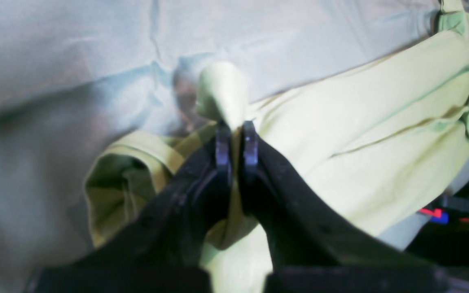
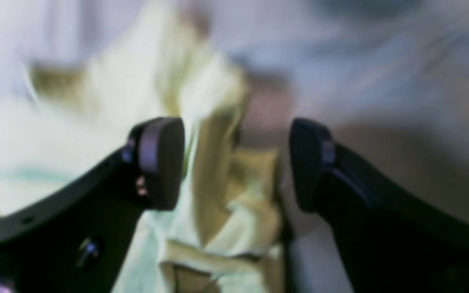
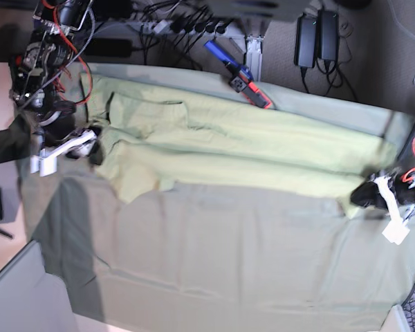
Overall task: Fold the T-shirt properly
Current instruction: 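Fold the shirt lengthwise again, bringing the hem over toward the collar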
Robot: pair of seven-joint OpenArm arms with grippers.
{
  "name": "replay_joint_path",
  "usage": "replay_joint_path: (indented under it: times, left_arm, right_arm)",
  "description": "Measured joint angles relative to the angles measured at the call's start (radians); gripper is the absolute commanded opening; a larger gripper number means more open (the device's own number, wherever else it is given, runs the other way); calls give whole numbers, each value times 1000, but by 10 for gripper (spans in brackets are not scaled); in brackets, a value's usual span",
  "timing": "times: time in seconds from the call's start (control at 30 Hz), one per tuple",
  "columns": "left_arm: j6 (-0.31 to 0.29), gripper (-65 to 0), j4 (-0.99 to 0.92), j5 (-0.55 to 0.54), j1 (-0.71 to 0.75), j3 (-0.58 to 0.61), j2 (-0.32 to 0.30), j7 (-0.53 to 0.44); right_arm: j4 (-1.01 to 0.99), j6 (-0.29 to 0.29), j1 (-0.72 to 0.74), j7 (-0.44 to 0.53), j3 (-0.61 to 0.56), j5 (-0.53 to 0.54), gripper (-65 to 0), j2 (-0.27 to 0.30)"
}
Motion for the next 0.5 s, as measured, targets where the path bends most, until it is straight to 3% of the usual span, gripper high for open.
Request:
replay_joint_path:
  times: [0.23,0.37,0.5]
  left_arm:
    - [0,-645,0,0,-1,0,0,0]
    - [0,-645,1,-1,0,0,0,0]
    - [0,-645,1,-1,-1,0,0,0]
  right_arm:
    - [-63,-1,110,39,-54,-7,-243,0]
    - [-202,2,238,118,-160,-84,-243,-2]
    - [-305,2,298,120,-290,-164,-243,-1]
